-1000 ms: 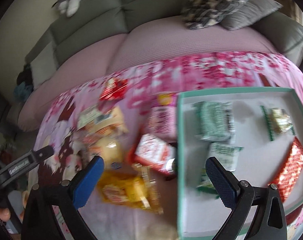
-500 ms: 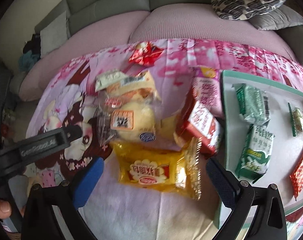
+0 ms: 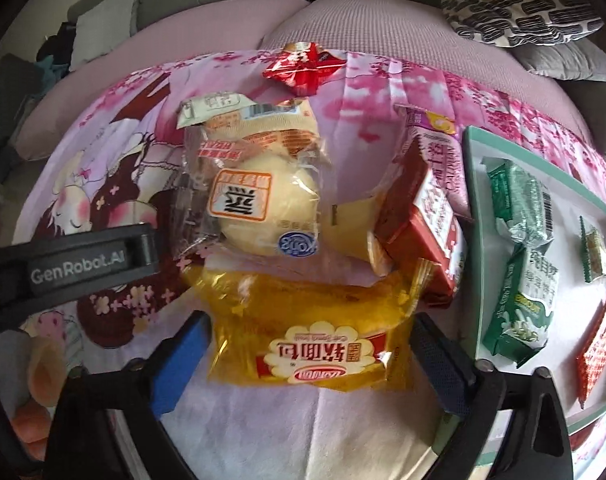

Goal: Organize snacks
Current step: 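Grasp the yellow bread bag with the right tool while the left tool approaches the round cake, then close the left tool on the clear-wrapped round cake and lift it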

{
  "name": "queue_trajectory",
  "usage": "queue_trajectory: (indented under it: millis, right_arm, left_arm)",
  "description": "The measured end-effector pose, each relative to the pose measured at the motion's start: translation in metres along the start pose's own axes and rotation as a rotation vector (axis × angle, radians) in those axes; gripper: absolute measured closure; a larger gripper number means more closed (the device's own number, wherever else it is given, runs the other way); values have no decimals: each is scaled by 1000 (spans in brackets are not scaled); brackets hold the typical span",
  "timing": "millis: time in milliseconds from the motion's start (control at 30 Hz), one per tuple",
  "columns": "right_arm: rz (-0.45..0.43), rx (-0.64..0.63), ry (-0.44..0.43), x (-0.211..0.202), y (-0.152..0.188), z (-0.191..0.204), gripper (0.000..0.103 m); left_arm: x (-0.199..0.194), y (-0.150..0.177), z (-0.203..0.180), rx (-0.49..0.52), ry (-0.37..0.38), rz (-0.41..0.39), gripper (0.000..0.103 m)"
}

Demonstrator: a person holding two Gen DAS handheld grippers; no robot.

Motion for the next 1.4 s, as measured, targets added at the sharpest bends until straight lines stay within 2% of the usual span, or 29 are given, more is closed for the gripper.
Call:
queue_trajectory:
  millis: [267, 533, 1033, 1200, 1400]
  right_arm:
    - [5, 73, -36, 0, 2, -8, 10]
    - [-7, 93, -54, -7, -1, -6, 22]
    - [-99, 144, -79, -42, -22, -17, 24]
    - [-159, 165, -61, -63, -34, -30, 24]
    - [-189, 223, 31, -74, -38, -70, 24]
  left_arm:
    - [-1, 0, -2, -1, 6, -7, 14]
    - [-8, -6, -5, -13, 20, -29, 14]
    - [-26, -15, -13, -20, 41, -79, 14]
    - [-33, -17, -16, -12, 56, -110, 14]
    - [-37, -19, -29, 7, 96, -129, 14]
Point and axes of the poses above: each gripper's, at about its wrist camera, not at the fingertips, and x roughly the way its jaws point, z to its left, y to its underside, the point moved 8 cm from there along x, roughly the way its jaws point, and after that the axes turned 14 degrees about -z, right-handed, at the moved point
